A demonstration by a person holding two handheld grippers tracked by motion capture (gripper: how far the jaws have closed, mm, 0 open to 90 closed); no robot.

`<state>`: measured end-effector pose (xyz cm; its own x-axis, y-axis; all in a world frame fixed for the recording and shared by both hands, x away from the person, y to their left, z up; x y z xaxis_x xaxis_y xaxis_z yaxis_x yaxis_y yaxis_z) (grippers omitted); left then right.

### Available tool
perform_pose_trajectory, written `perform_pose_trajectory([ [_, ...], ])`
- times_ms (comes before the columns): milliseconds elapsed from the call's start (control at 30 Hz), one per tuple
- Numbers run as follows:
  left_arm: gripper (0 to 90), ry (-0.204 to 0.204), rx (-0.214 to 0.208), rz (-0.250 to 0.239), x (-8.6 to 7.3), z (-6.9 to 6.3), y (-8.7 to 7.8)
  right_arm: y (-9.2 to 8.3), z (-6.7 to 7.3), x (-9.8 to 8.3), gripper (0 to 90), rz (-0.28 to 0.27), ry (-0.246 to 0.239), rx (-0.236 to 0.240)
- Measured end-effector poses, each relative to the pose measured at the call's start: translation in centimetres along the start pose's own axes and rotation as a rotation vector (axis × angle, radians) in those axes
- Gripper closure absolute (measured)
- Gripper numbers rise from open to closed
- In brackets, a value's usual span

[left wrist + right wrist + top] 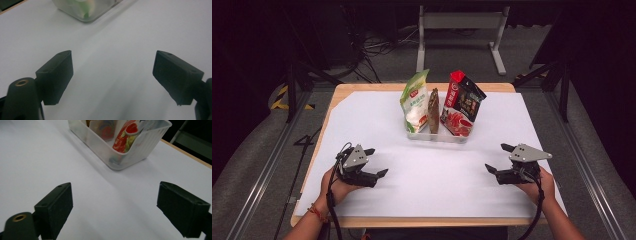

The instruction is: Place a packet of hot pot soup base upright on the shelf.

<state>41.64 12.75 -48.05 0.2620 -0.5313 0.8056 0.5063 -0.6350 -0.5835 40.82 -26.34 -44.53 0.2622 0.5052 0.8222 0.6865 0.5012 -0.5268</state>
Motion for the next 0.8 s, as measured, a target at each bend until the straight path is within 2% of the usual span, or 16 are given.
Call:
perform_pose_trajectory([
  [333, 17.5, 0.005, 0.002, 0.005, 0.0, -0.1, 0.1, -0.9, -0.3, -1.9, 12.8, 0.009, 0.029, -0.027],
  [533, 17.4, 0.009, 0.001, 0.011, -0.1, -0.1, 0.2, -1.5, -0.6, -2.7, 12.5, 0.004, 0.067, -0.033],
  [633, 17.4, 0.017, -0.001, 0.015, -0.1, -0.2, 0.3, -2.1, -1.0, -3.6, 12.5, -0.001, 0.11, -0.051],
  [800, 17.4, 0.018, -0.003, 0.015, -0.1, -0.3, 0.3, -2.4, -1.3, -4.7, 12.5, 0.008, 0.132, -0.074],
])
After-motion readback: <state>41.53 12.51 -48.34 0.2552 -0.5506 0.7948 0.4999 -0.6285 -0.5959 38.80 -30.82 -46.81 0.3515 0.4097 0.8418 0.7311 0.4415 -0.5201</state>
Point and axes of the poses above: each handheld gripper's, and its own axes: y roughly forward along the jaws, x roughly out of its top, z roughly to its left, the point moved 9 cm from there along y, roughly forward along the jaws, and after that the axes turned 1 degree about z, right-handed, at the moved point
